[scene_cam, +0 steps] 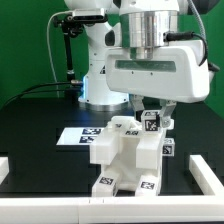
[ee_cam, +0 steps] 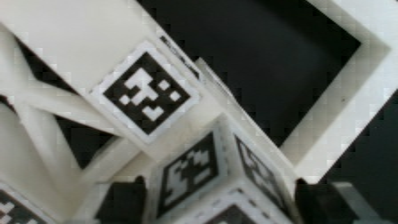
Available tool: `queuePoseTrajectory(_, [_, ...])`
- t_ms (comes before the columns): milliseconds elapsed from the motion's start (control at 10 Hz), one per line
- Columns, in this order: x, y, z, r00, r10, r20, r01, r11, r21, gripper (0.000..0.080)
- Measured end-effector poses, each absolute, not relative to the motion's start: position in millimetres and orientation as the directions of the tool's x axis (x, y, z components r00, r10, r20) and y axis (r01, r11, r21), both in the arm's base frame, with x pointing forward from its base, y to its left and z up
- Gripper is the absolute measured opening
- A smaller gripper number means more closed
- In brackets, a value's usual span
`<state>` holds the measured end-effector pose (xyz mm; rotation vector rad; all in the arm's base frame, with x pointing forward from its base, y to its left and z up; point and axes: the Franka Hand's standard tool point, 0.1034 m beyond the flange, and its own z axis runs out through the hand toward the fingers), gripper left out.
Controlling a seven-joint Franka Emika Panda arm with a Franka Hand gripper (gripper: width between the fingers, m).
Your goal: Assemble chair
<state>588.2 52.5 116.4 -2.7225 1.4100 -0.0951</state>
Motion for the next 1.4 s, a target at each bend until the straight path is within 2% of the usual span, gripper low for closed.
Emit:
queuePoseTrajectory(100, [588,53,117.1,0.641,-0.767,0.027,-0.763,-0.64,-0.09,0.0397])
queuePoseTrajectory(300, [589,55,118.0,0.865,-0.5,0.047,-0.496,-0.865,-0.075,0.0599])
queuePoseTrajectory(500, [581,61,110.7,0.969,-0.245,0.035,-0.243,-0.968,-0.055,0.0647])
queuePoseTrajectory(800, [582,58,109.6,0.97,-0.236,0.051,-0.233,-0.971,-0.055,0.0649])
queuePoseTrajectory(1000, [581,59,108.8,0.923,-0.382,0.041,-0.379,-0.923,-0.063,0.0649])
queuePoseTrajectory(1100, [581,59,108.5,0.897,-0.441,0.036,-0.438,-0.897,-0.065,0.0514])
queuePoseTrajectory(1200, [581,59,108.1,0.868,-0.495,0.032,-0.492,-0.868,-0.067,0.0514])
queuePoseTrajectory(1300, [581,60,108.1,0.816,-0.578,0.024,-0.576,-0.815,-0.068,0.0299])
queuePoseTrajectory(1400, [580,62,108.2,0.736,-0.677,0.012,-0.675,-0.735,-0.068,0.0281])
